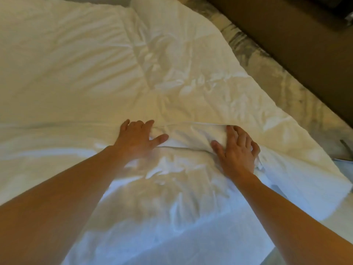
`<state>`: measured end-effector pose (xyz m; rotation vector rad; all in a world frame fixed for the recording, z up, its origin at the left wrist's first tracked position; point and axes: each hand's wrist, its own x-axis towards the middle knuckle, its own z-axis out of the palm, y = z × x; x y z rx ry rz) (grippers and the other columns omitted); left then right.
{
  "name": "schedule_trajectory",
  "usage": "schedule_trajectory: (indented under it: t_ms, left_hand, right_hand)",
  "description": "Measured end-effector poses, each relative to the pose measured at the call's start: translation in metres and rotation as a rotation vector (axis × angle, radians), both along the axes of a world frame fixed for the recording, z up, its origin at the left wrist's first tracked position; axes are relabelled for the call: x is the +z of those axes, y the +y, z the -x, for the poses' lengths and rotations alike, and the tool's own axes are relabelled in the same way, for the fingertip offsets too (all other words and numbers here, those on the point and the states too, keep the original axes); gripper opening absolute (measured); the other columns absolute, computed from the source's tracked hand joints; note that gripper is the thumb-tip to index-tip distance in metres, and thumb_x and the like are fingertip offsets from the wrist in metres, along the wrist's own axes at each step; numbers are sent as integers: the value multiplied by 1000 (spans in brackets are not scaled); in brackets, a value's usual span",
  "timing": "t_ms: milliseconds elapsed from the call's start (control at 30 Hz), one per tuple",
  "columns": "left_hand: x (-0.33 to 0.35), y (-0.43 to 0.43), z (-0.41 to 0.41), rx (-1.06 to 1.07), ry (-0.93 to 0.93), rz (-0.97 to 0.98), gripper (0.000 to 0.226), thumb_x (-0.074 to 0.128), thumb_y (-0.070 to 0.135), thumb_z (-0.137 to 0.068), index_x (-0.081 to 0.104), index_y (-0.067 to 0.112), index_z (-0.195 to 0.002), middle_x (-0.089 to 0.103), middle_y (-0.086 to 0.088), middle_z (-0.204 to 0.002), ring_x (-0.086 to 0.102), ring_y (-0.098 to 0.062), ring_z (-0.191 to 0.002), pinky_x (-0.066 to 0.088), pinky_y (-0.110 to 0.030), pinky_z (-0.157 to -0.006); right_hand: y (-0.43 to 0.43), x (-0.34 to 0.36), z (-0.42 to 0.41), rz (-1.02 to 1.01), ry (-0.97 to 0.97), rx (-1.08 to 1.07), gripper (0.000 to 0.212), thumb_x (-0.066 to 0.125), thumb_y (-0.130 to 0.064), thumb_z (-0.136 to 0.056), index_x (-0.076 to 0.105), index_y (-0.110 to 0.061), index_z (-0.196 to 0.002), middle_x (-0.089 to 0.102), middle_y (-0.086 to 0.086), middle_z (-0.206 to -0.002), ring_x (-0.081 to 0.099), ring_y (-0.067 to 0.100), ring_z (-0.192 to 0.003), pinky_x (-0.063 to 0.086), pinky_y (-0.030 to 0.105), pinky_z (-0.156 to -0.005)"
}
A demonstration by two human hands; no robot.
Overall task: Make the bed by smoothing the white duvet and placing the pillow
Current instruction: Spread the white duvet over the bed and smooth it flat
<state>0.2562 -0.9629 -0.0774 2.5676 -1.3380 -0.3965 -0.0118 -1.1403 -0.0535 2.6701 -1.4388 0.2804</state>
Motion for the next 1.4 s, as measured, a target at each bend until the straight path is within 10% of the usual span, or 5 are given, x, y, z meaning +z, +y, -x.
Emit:
schedule_trajectory:
  t_ms: [267, 467, 633, 833, 1400]
  left_hand:
    - [7, -36, 20, 105, -99, 38, 93, 2, 99, -69, 50, 19, -66, 55, -1, -61, 59, -31, -68, 38, -37, -63]
    - [41, -36, 12, 179, -147, 158, 90, 10, 100, -68, 44, 17, -59, 51, 0, -53, 65, -35, -69, 42, -36, -60]
    - [78, -52, -20, 417, 8, 431, 77, 38, 87, -82, 47, 12, -64, 55, 1, -49, 62, -31, -57, 51, -41, -57]
    - [20, -63, -78, 340, -372, 76, 58, 31, 66, -99, 49, 15, -80, 61, -10, -71, 64, -37, -76, 41, -43, -73]
    - [19, -210, 4, 4, 47, 156, 95, 11, 82, -86, 48, 20, -148, 60, -14, -141, 55, -34, -132, 36, -48, -112]
  right_hand:
    - [-67, -19, 29, -12, -40, 29, 81, 43, -77, -91, 47, -14, -141, 49, 18, -144, 43, 39, -133, 24, 53, -111]
    - [-129, 44, 9, -251, 69, 217, 84, 10, -98, -73, 41, -20, -73, 46, -2, -58, 66, 35, -72, 40, 37, -63]
    - [-201, 129, -88, -169, -42, 419, 95, 12, -104, -66, 45, -15, -61, 53, 4, -59, 56, 32, -65, 42, 38, -61]
    - [-188, 38, -160, -150, 198, 382, 76, 19, -80, -95, 59, -16, -102, 69, 7, -95, 64, 32, -99, 37, 45, -88]
    - [-171, 5, 51, 55, 46, 36, 68, 41, -60, -101, 53, -10, -146, 59, 10, -146, 49, 32, -140, 32, 52, -112]
